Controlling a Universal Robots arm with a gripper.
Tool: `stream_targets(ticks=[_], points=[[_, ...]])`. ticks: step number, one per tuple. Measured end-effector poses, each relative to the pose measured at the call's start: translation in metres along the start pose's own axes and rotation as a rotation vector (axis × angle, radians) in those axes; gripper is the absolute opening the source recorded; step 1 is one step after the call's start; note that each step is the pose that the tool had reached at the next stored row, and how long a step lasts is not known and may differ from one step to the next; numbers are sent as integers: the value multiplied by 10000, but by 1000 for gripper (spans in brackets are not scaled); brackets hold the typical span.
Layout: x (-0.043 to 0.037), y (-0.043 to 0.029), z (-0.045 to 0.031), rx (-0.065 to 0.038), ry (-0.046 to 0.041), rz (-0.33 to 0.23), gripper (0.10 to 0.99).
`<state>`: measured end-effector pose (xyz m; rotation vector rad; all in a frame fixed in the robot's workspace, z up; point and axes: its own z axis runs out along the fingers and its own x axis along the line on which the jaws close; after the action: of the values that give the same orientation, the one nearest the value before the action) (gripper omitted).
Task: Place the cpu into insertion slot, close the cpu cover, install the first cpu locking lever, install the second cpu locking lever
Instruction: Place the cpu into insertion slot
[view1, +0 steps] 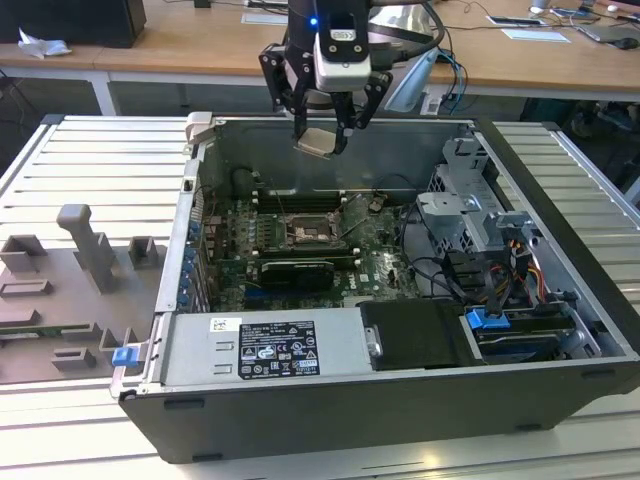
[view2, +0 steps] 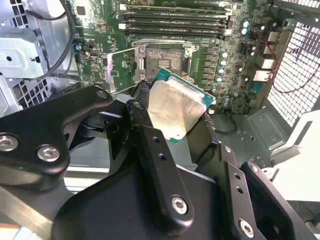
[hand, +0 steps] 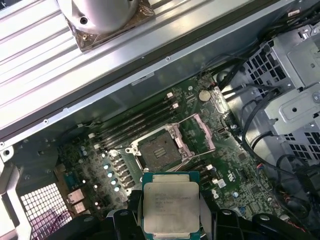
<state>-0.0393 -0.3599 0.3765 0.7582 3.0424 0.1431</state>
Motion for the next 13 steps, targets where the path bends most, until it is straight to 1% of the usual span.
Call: stream_targets(ticks=[13], points=[[18, -10, 2, -8, -36, 410, 541]])
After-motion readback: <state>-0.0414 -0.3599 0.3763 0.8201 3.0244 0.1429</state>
